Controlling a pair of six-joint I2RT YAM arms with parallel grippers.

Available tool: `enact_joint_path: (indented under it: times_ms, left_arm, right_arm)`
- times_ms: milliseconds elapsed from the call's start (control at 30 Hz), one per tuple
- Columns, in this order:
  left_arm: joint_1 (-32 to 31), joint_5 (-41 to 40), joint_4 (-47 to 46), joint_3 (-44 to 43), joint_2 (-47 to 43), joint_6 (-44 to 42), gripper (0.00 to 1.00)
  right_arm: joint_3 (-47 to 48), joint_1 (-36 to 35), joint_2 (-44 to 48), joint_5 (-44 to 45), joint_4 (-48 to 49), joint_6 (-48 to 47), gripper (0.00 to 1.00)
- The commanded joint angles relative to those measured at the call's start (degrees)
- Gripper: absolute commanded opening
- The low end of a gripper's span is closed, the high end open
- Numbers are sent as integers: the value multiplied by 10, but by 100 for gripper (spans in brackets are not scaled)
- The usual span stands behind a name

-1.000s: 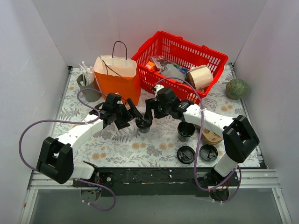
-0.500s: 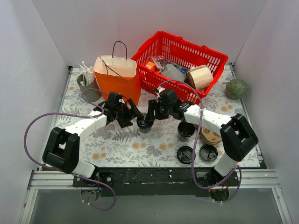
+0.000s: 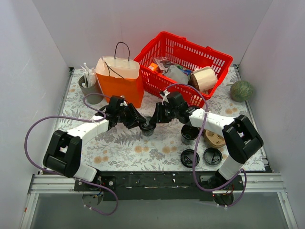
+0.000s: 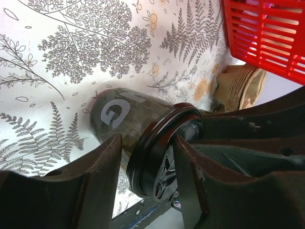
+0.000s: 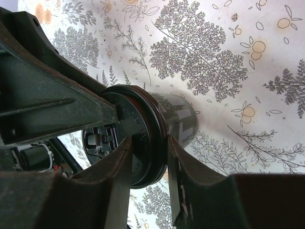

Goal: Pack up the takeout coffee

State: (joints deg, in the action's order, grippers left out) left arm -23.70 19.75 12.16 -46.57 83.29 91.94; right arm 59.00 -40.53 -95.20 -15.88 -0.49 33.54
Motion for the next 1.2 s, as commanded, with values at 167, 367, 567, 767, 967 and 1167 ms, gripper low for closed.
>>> enact_joint_path:
  times_ms: [167,367,567,767,967,1167]
  left_arm:
    - [3,-19,42,54,14,-4,39]
    - [3,-12,48,28,-7,-9,48]
    - [3,-22,69,-19,-55,-22,83]
    - [3,-48,117,-82,-90,-40,98]
    - [3,-94,170,-106,-160,-41,98]
    - [3,-170,256,-124,-243,-35,98]
  right_arm:
    - [-64,10,-17,3,-9,13,33]
    - [-33,9,-3,7,-14,-9,41]
    - [41,9,21,27,-57,-58,54]
    - [97,9,37,30,-101,-97,76]
    - [87,8,110,53,-105,-117,95]
    - [2,9,250,91,-54,-149,97]
